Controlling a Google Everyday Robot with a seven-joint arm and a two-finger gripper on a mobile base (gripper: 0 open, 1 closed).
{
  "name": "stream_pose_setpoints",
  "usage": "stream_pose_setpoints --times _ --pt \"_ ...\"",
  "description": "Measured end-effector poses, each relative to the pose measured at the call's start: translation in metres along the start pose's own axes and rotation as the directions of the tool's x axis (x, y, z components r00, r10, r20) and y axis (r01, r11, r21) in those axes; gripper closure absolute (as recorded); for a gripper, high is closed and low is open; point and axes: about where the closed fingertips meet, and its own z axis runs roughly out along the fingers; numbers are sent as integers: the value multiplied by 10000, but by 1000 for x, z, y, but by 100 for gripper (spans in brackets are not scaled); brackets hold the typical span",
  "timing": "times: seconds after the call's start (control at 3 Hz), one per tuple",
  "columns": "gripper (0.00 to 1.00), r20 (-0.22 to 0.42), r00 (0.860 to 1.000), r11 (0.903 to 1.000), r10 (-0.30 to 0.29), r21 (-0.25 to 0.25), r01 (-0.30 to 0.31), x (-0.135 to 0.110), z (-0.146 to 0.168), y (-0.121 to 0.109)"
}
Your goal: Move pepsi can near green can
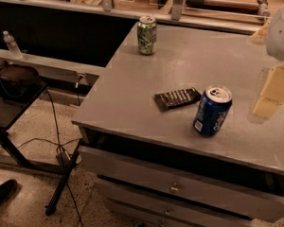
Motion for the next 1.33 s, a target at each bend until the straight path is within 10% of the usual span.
stream_pose_setpoints --times 1.33 --pt "0 894 9960 9972 60 -750 7 -1 36 4"
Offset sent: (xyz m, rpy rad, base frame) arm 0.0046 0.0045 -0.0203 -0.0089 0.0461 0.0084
